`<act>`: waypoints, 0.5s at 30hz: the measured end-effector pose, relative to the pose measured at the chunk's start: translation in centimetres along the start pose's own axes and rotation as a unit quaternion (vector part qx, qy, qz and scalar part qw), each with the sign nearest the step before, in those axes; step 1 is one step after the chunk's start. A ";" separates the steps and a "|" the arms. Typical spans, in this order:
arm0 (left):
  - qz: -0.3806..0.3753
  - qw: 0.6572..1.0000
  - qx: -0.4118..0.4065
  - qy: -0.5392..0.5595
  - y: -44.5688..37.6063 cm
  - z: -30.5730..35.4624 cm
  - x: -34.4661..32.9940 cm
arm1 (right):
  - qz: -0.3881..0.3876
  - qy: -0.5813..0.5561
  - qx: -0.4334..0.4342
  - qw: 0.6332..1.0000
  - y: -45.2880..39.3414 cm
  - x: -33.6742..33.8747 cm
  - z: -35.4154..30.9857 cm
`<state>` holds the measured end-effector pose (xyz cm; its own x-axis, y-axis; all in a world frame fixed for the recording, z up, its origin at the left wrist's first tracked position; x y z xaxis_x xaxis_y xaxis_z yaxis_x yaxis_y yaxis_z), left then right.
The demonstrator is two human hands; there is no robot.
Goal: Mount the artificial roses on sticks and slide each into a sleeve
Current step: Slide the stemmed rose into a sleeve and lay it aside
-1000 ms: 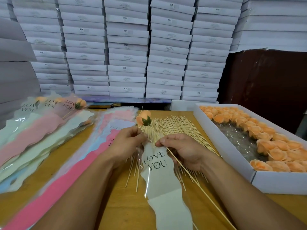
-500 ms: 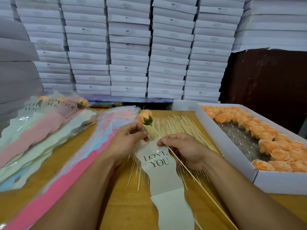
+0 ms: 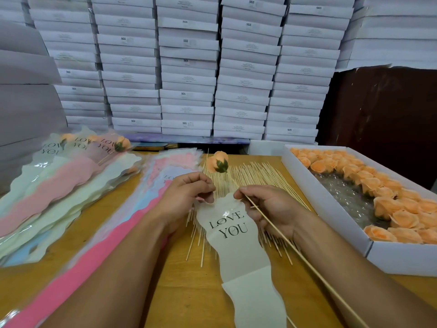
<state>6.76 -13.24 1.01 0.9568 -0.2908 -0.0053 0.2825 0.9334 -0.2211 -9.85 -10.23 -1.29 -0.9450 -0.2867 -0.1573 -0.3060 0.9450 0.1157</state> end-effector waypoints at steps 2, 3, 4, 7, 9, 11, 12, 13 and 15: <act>-0.010 1.000 0.007 0.007 0.0 -0.1 -0.3 | 0.006 -0.017 -0.010 1.000 -0.3 0.5 0.3; -0.015 1.000 0.008 0.010 0.0 -0.1 -0.4 | 0.007 -0.022 -0.012 1.000 -0.5 0.6 0.4; -0.020 1.000 0.009 0.015 0.0 -0.1 -0.5 | 0.009 -0.025 -0.013 1.000 -0.6 0.8 0.5; -0.033 0.999 0.018 0.037 0.1 -0.3 -0.9 | 0.022 -0.039 -0.012 0.999 -1.0 1.4 0.3; -0.049 0.997 0.022 0.048 0.1 -0.4 -1.2 | 0.036 -0.057 -0.013 0.998 -1.4 1.7 -0.3; -0.072 0.996 0.024 0.053 0.2 -0.3 -1.6 | 0.047 -0.073 -0.009 0.996 -2.0 2.0 -1.3; -0.083 0.994 0.026 0.060 0.3 -0.3 -1.9 | 0.051 -0.080 -0.006 0.995 -2.3 2.0 -1.9; -0.093 0.993 0.029 0.070 0.4 -0.3 -2.1 | 0.056 -0.088 -0.004 0.995 -2.6 2.1 -2.4; -0.110 0.989 0.036 0.094 0.6 -0.3 -2.5 | 0.066 -0.096 -0.004 0.993 -3.4 2.2 -3.3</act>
<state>4.54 -12.00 0.62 0.8436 -0.5160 -0.1483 0.4931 0.8539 -0.1662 -11.33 -14.58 1.20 -0.9380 -0.1236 -0.3238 -0.1817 0.9710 0.1557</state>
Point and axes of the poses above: each hand's wrist, its own y-axis away from the middle knuckle, its own x-axis out of the back of the hand, z = x × y, the point moved 9 cm from there along -y, towards the middle knuckle, and after that the axes turned 2 degrees about -z, right-handed, at the moved point
